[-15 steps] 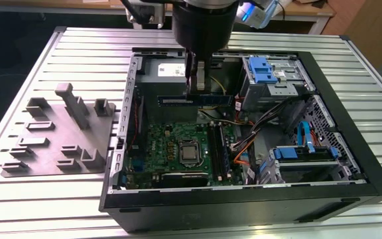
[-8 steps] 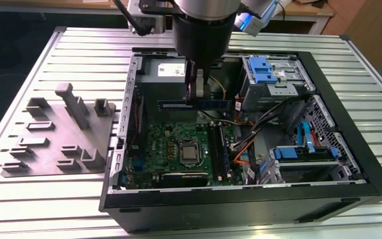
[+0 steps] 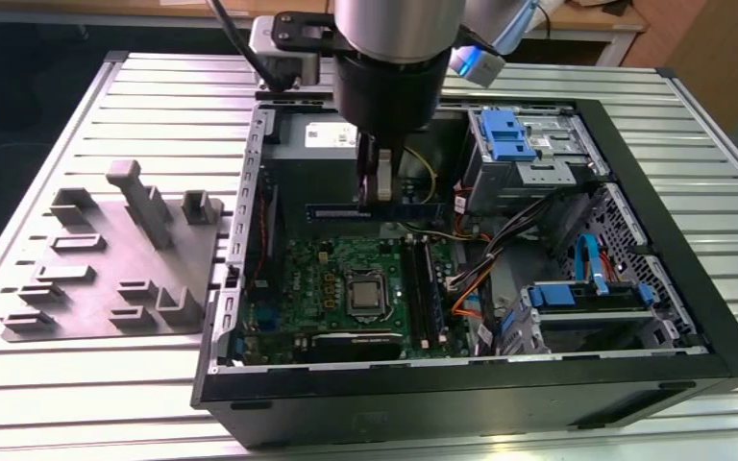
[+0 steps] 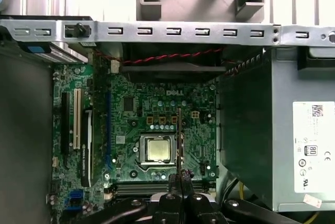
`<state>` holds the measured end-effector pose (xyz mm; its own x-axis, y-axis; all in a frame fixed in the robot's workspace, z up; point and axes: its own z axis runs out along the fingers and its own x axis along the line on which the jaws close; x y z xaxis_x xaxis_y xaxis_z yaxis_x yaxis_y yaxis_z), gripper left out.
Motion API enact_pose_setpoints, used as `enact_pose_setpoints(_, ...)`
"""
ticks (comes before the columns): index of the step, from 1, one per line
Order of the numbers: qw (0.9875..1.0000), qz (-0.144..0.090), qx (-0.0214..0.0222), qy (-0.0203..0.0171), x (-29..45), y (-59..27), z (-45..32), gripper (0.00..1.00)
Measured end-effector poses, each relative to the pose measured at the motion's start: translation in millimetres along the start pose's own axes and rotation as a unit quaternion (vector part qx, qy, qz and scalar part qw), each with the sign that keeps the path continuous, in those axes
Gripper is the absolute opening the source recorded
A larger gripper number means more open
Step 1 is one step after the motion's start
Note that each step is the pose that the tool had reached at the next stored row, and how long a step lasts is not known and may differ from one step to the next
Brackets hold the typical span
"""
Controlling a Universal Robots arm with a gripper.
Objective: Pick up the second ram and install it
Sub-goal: 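Pick up the second ram and move it above second insertion slot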
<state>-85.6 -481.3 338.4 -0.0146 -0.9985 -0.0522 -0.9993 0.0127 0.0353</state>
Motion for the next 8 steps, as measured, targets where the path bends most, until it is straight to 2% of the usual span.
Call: enact_pose_setpoints(8,1.0000,-0.005,-0.0002,0.0001,0.7,-0.5,14.5,0.11)
